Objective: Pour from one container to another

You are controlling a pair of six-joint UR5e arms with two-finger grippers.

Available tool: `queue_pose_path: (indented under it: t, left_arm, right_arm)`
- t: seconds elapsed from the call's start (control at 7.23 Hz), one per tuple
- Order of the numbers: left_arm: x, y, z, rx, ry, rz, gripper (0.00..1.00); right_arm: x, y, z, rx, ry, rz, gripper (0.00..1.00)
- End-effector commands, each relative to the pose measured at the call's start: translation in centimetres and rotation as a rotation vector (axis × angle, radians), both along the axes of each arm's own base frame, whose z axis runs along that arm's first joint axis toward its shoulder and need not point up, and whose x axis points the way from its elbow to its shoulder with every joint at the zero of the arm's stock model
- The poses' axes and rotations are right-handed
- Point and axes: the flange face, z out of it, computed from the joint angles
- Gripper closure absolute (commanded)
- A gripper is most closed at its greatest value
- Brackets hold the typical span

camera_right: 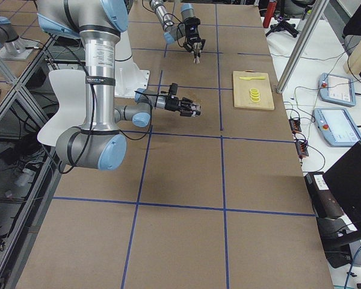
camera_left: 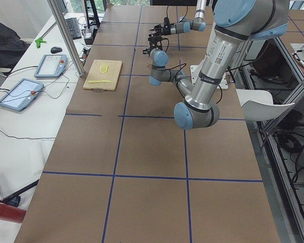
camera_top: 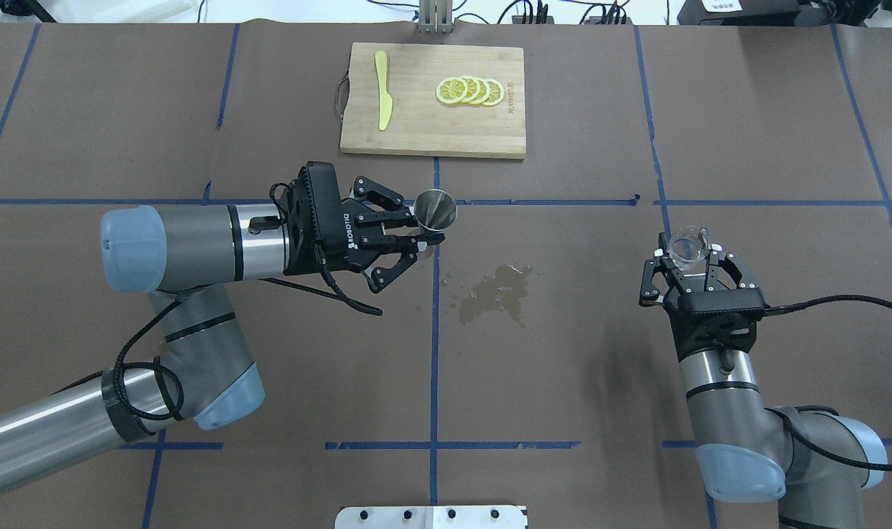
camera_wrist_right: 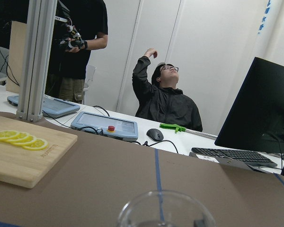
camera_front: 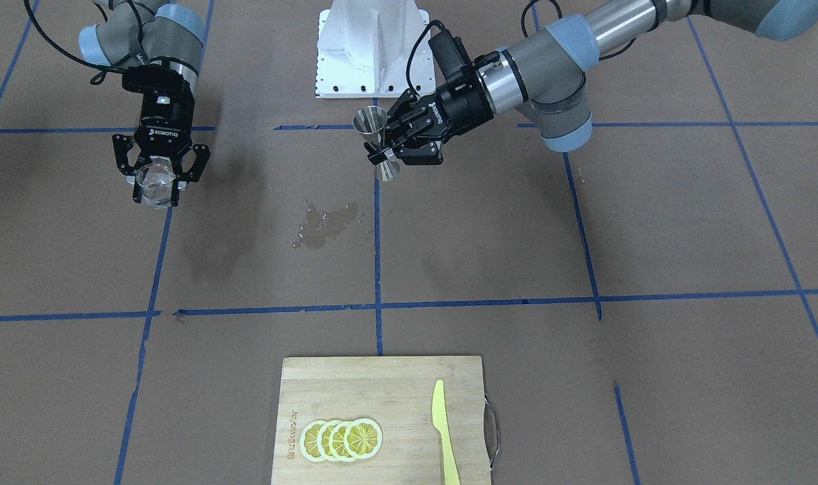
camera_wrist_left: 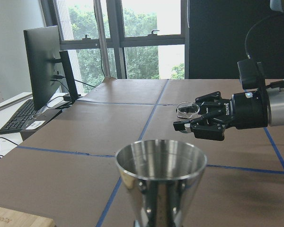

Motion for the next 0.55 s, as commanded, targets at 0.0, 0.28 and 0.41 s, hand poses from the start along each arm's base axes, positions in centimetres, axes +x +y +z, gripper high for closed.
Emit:
queue_pose_path:
  t: [0.0, 0.28, 0.41]
  left_arm:
    - [0.2, 0.0, 1.5, 0.08, -0.06, -0.026, 1.0]
    - [0.8, -0.3, 2.3, 0.049, -0.122, -0.022, 1.0]
    - [0.9, -0.4, 2.6, 0.043, -0.133, -0.022, 1.0]
  right_arm:
    - [0.6, 0.2, -2.9, 0.01, 0.091, -0.068, 1.0]
    - [1.0, 0.5, -4.9, 0.019, 0.094, -0.093, 1.0]
    - [1.2, 0.5, -6.5, 0.026, 0.064, -0.094, 1.0]
